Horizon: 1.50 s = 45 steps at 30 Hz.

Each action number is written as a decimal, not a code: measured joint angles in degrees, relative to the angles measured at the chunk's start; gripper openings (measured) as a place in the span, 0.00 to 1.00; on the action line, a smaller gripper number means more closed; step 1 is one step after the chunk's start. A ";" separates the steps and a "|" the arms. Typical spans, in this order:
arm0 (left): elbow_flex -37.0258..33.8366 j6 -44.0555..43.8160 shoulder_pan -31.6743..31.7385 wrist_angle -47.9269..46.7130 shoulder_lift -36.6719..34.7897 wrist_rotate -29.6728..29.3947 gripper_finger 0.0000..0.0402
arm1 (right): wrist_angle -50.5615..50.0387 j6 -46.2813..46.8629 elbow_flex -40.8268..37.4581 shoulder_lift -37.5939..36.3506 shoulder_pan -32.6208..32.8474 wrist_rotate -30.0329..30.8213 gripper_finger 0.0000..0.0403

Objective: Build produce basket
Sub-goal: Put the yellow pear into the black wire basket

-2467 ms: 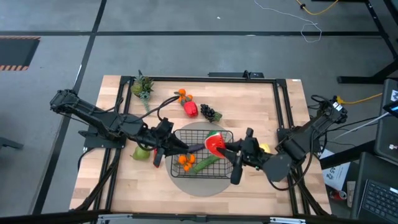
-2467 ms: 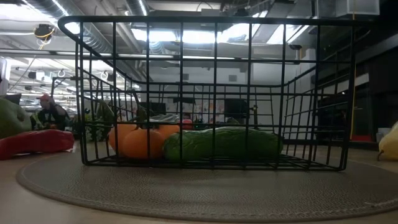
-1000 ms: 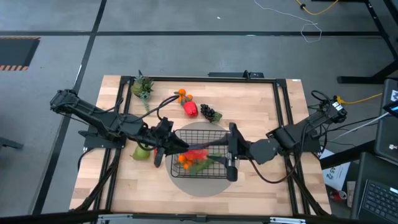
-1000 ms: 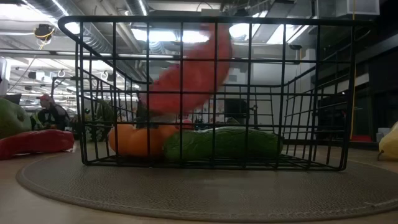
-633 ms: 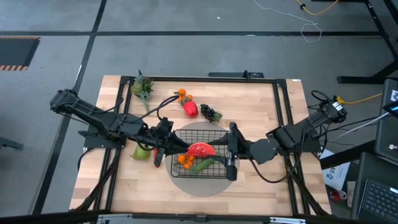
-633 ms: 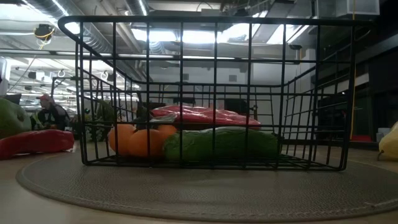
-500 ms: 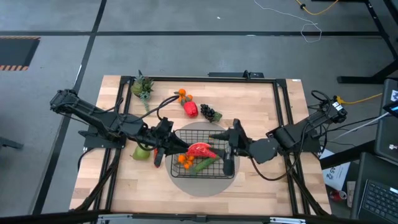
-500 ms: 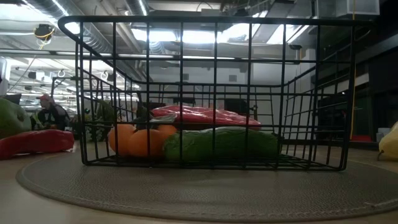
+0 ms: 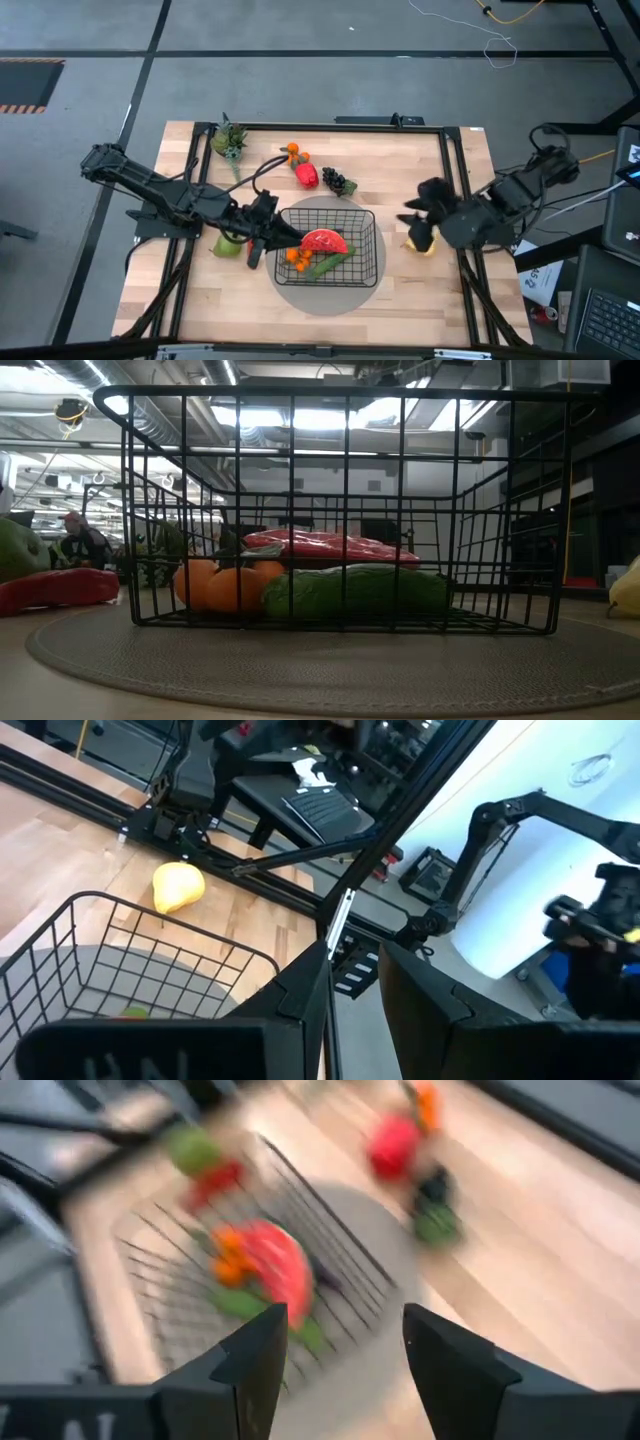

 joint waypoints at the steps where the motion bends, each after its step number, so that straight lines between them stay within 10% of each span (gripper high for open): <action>1: 0.00 0.00 0.02 0.00 0.00 -0.02 0.22 | -4.15 2.55 0.00 -0.23 0.13 -0.72 0.50; 11: 0.00 -0.02 0.04 0.57 0.00 -0.01 0.22 | -17.63 5.43 -9.52 0.21 0.46 -8.05 0.50; 24: 0.00 -0.42 0.05 0.83 0.00 -1.74 0.22 | 13.32 -4.11 -35.47 0.32 0.44 -26.13 0.50; 36: 0.00 -0.47 0.06 1.05 0.00 -3.86 0.22 | 32.89 -21.98 -39.63 4.75 -3.45 -23.25 0.50; 45: 0.00 -0.40 0.06 1.02 0.00 -3.88 0.22 | 22.99 -30.61 -36.51 12.23 -11.37 -31.44 0.50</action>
